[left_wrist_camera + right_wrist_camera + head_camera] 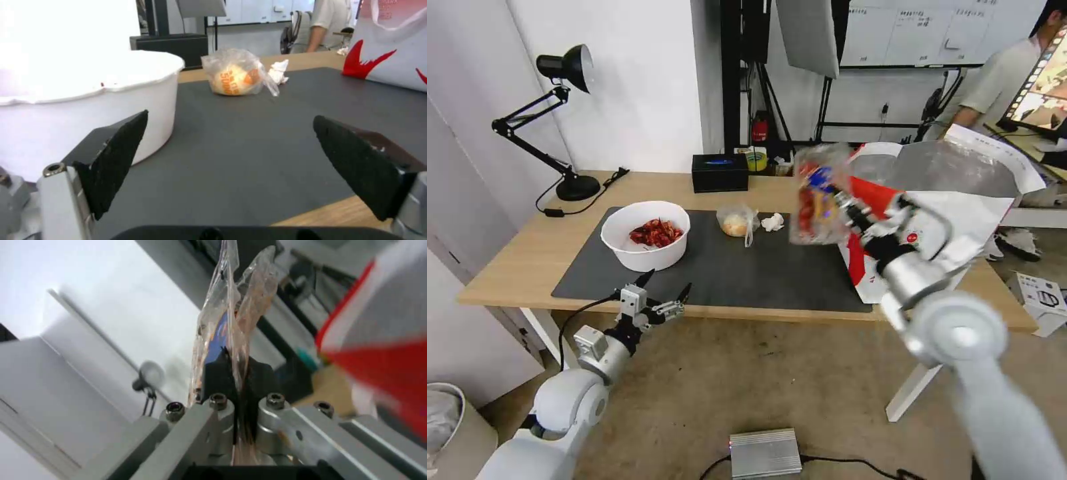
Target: Pick up the trash from the table and place it into the takeout bag.
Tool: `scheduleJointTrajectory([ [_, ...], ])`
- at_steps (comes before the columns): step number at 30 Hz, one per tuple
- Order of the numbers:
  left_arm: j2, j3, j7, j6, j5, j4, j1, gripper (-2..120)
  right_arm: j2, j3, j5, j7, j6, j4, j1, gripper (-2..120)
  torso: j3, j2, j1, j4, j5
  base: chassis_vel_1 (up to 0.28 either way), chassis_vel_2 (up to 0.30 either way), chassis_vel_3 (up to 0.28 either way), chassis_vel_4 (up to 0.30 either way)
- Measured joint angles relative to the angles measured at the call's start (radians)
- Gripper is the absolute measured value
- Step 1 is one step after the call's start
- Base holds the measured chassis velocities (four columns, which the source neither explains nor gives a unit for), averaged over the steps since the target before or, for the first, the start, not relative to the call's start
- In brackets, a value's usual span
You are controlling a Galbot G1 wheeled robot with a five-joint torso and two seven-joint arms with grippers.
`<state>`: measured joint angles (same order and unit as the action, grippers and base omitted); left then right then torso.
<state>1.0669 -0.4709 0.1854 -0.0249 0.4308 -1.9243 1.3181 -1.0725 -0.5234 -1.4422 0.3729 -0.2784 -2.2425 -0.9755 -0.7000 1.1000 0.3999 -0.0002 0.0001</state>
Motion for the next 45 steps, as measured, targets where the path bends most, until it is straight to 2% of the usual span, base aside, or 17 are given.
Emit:
scheduleJointTrajectory([
  [8,0.001,-0.020,0.000,0.001,0.000,-0.015,0.026,100,0.027,-0.109,-0.075,0.031,0.024,-0.020,0.047,1,0.000,0.000,0.000,0.0002,0.0000,0.000,0.000,0.000,0.000],
  [14,0.005,-0.033,0.001,0.006,-0.001,-0.020,0.045,100,0.091,-0.176,-0.130,0.093,0.052,0.059,0.106,1,0.000,0.000,0.000,0.0001,0.0001,0.000,0.000,0.000,0.000],
  [20,0.009,-0.025,0.004,0.014,-0.001,-0.009,0.042,100,0.137,-0.169,-0.158,0.156,0.065,0.161,0.188,1,0.000,0.000,0.000,0.0002,0.0000,0.000,0.000,0.000,0.000],
  [22,0.017,-0.017,0.004,0.014,-0.002,-0.008,0.035,100,0.163,-0.155,-0.169,0.207,0.065,0.213,0.238,1,0.000,0.000,0.000,0.0003,0.0001,0.000,0.000,0.000,0.000],
  [29,0.022,-0.015,0.006,0.015,-0.004,-0.005,0.029,100,0.203,-0.127,-0.227,0.334,0.064,0.281,0.314,1,0.000,0.000,0.000,0.0002,-0.0001,0.000,0.000,0.000,0.000],
  [37,0.023,-0.024,0.008,0.027,-0.004,-0.006,0.042,100,0.197,-0.117,-0.333,0.456,0.060,0.322,0.338,1,0.000,0.000,0.000,0.0001,0.0000,0.000,0.000,0.000,0.000],
  [45,0.034,-0.024,0.009,0.033,-0.007,-0.008,0.052,100,0.142,-0.105,-0.350,0.479,0.057,0.339,0.317,1,0.000,0.000,0.000,0.0002,-0.0001,0.000,0.000,0.000,0.000],
])
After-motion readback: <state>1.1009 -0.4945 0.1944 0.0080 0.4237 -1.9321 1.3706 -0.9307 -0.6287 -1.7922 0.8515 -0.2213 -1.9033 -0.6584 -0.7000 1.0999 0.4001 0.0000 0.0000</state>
